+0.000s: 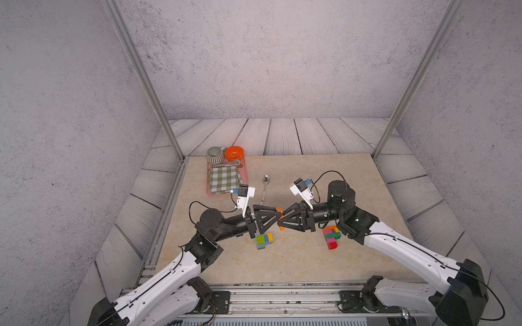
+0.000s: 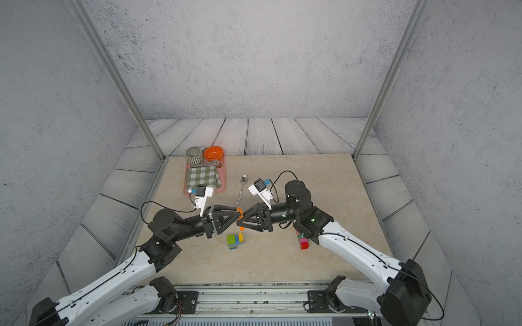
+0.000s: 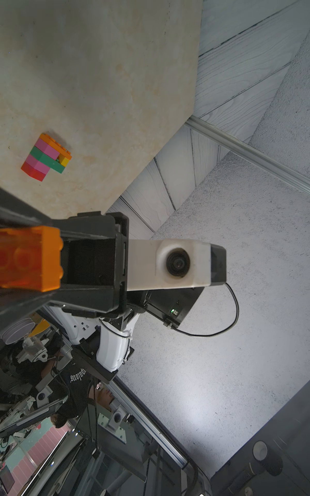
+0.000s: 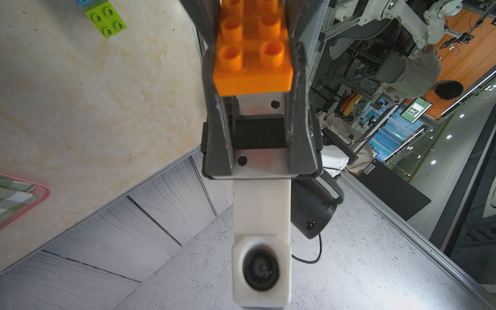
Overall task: Assemble the letter p with lego
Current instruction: Pick up the lego brick from the center of the board.
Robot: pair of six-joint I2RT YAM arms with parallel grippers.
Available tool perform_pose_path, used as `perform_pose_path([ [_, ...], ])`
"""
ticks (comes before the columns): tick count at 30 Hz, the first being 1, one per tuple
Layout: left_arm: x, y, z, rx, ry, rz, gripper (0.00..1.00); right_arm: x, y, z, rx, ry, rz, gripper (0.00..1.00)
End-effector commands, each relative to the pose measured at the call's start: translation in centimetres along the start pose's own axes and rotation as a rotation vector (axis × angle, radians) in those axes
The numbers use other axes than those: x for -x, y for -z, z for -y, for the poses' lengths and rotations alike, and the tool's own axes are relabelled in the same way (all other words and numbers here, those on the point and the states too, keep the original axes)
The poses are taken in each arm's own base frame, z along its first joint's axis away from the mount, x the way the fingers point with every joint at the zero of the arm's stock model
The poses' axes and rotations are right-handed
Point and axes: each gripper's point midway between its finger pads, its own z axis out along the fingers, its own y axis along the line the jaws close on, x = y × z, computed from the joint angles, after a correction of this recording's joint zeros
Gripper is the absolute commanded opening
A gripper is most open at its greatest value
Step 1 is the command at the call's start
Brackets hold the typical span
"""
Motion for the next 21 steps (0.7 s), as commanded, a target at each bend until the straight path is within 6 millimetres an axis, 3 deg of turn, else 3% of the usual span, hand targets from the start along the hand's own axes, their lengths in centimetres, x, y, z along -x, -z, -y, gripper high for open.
perform_pose_path([
  [1,0.34,0.3,0.35,-0.01,-0.016,0.018,0.37,0.83,-0.15,-1.38,0.05,0.036,0.001,0.44],
  [17,0.21,0.92,1.02,-0.021,-0.019,0.022,0.37,1.51,0.03,-1.51,0.067,0.013,0.021,0.44],
  [21,0.21,1.04,1.02,-0.018,-0.019,0.026,0.37,1.58,-0.12,-1.43,0.075,0.004,0.019,0.38],
])
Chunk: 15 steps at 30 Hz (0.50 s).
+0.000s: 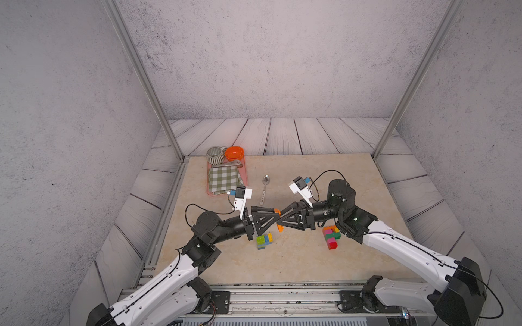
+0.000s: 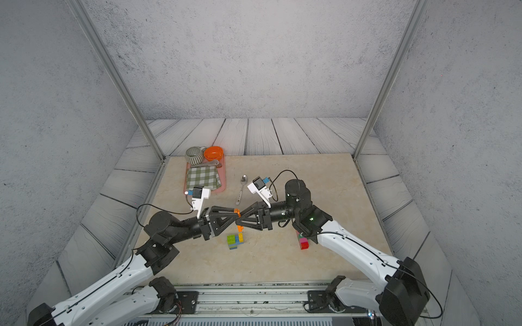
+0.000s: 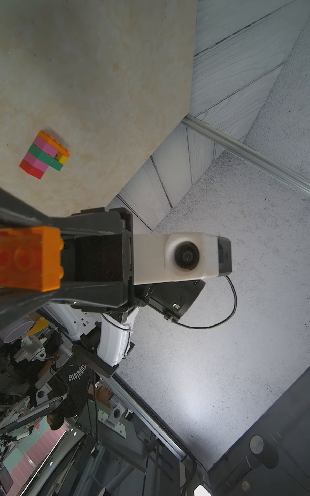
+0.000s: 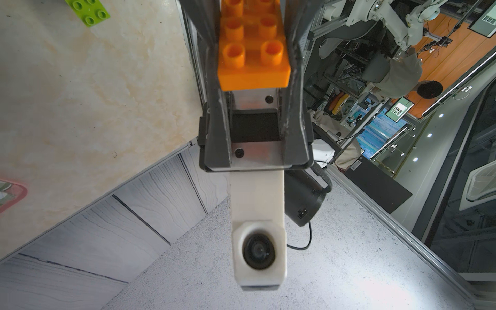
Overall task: Assemble the letter p with lego
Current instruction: Pick up the lego brick from the center of the board.
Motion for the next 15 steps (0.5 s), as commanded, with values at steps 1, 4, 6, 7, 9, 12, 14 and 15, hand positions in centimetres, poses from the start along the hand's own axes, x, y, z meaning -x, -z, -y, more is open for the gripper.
perform_pose_path([
  [1,0.0,0.4,0.2,-0.008,-0.011,0.009,0.37,1.0,0.0,-0.9,0.035,0.027,0.01,0.34],
  [4,0.1,0.4,0.3,-0.007,-0.012,0.01,0.37,0.9,-0.1,-0.8,0.038,0.021,0.005,0.22],
  [6,0.2,0.4,0.3,-0.002,-0.012,0.013,0.39,0.7,-0.1,-0.6,0.036,0.016,0.002,0.2],
  [7,0.3,0.4,0.2,0.006,-0.015,0.014,0.44,0.6,-0.1,-0.6,0.033,0.018,0.0,0.18],
  [9,0.3,0.6,-0.2,0.052,-0.016,0.006,0.6,0.4,0.0,-0.3,0.01,0.021,-0.009,0.14],
  [12,0.3,1.9,-1.6,0.205,-0.026,-0.007,0.84,-0.8,0.3,1.5,-0.111,0.031,-0.064,0.12],
  [14,0.3,3.3,-2.9,0.334,-0.035,-0.018,0.96,-1.9,0.6,3.2,-0.201,0.026,-0.118,0.12],
  [15,-0.1,4.1,-4.2,0.422,-0.019,-0.042,0.98,-2.4,0.7,4.1,-0.252,0.03,-0.153,0.12],
])
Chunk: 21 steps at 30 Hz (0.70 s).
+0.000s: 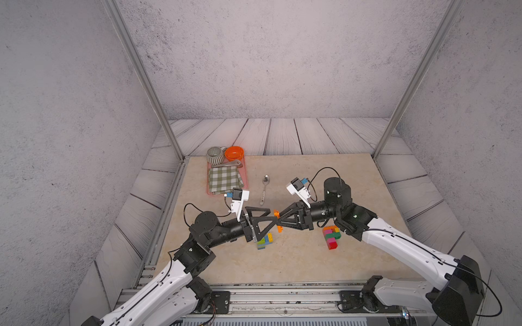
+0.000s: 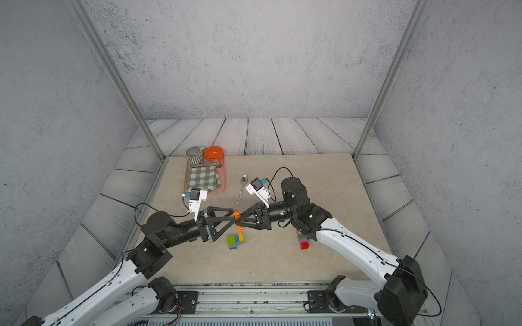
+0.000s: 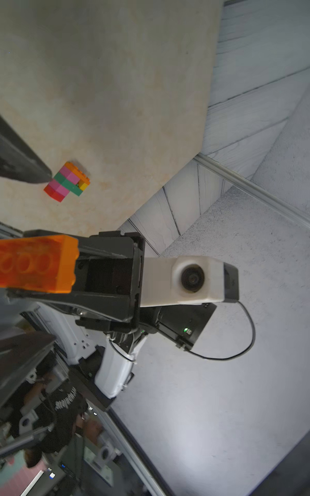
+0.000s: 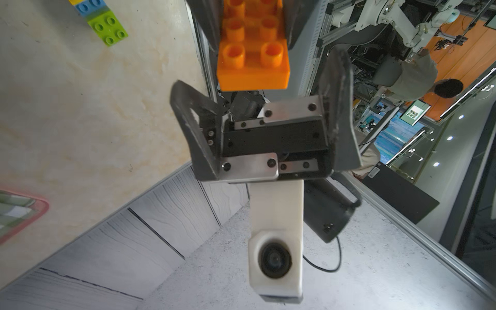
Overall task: Assemble the letter p with lego
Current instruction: Pick up the lego brick from the center of the board, then assemble the lego brick with the lego brick.
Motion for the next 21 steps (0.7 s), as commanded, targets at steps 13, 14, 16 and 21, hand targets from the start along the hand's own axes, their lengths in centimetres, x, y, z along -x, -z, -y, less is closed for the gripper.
perform_pose_path([
  [13,-8.4,7.4,-16.9,0.664,0.389,-0.199,0.98,-5.7,-1.5,11.1,-0.623,0.331,-0.516,0.0],
  [14,-8.9,7.6,-17.4,0.661,0.417,-0.199,0.98,-5.9,-1.6,11.3,-0.627,0.364,-0.556,0.0],
  [16,-9.9,8.4,-18.5,0.668,0.47,-0.189,0.98,-7.3,-1.9,10.9,-0.562,0.445,-0.708,0.0],
  [21,-10.8,9.2,-20.1,0.712,0.518,-0.171,0.98,-9.7,-2.7,11.0,-0.443,0.548,-0.975,0.0],
])
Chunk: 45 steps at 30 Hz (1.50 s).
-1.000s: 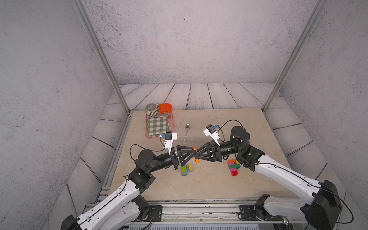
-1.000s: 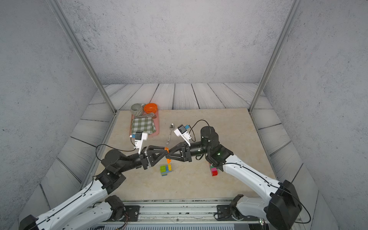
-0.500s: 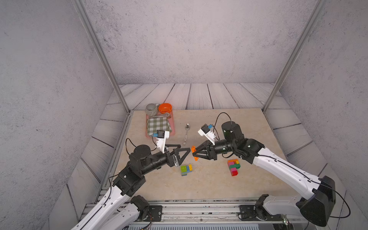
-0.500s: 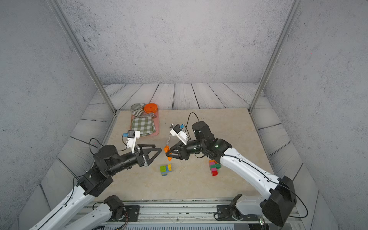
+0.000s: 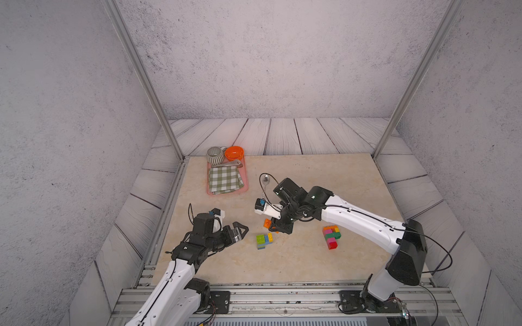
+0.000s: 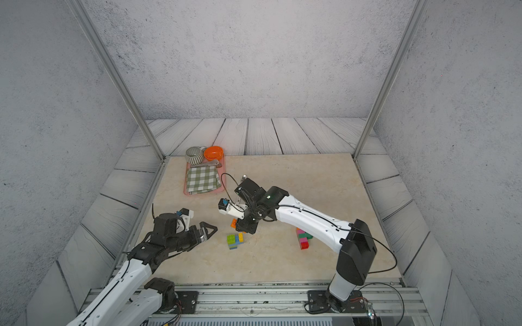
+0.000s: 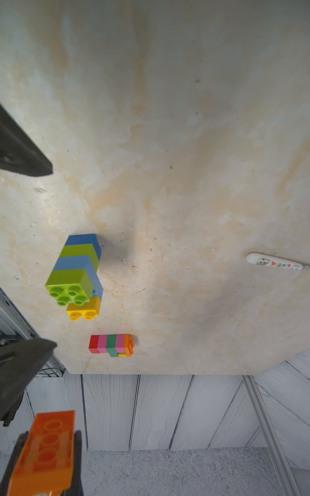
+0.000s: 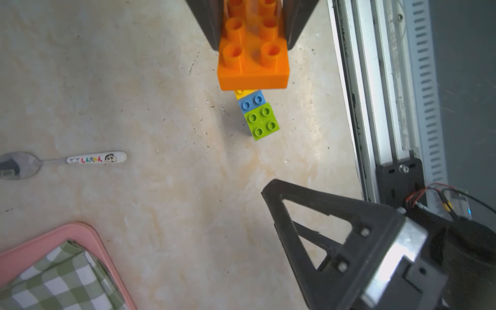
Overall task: Assemble the letter p with lego
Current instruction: Assemble the lego brick with the lego brick.
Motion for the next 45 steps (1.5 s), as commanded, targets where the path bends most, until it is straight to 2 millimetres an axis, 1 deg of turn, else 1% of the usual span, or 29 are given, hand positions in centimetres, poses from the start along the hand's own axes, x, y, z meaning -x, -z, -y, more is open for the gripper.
perform_pose_path([
  [1,0.4,-0.1,-0.3,-0.014,0.023,0.015,0.98,-3.2,-0.9,-1.3,0.048,0.2,-0.225,0.0],
  [5,0.5,-0.6,-2.6,0.033,0.083,0.031,0.98,-3.1,-2.5,-1.9,0.058,0.31,-0.313,0.0],
  [7,0.7,-0.7,-3.7,0.055,0.11,0.048,0.98,-2.5,-3.2,-2.1,0.057,0.344,-0.321,0.0],
  [9,1.0,-0.6,-4.7,0.077,0.133,0.068,0.98,-2.2,-3.9,-2.2,0.058,0.37,-0.34,0.0],
  [13,1.5,-0.2,-5.7,0.094,0.156,0.102,0.99,-2.4,-5.3,-1.7,0.071,0.394,-0.408,0.0],
  [22,1.9,0.1,-5.9,0.099,0.157,0.122,0.99,-1.8,-7.3,-0.7,0.063,0.423,-0.455,0.0],
  [27,1.9,0.2,-5.9,0.1,0.154,0.127,0.99,-1.5,-8.0,-0.7,0.088,0.41,-0.479,0.0],
  [34,2.0,0.1,-5.8,0.092,0.154,0.128,0.99,-2.0,-8.3,-1.1,0.125,0.388,-0.505,0.0],
  [41,2.1,0.1,-5.7,0.087,0.152,0.13,1.0,-2.3,-8.3,-1.0,0.12,0.379,-0.522,0.0],
  [45,2.1,0.1,-5.7,0.083,0.153,0.129,1.0,-2.2,-8.9,-0.9,0.115,0.375,-0.519,0.0],
])
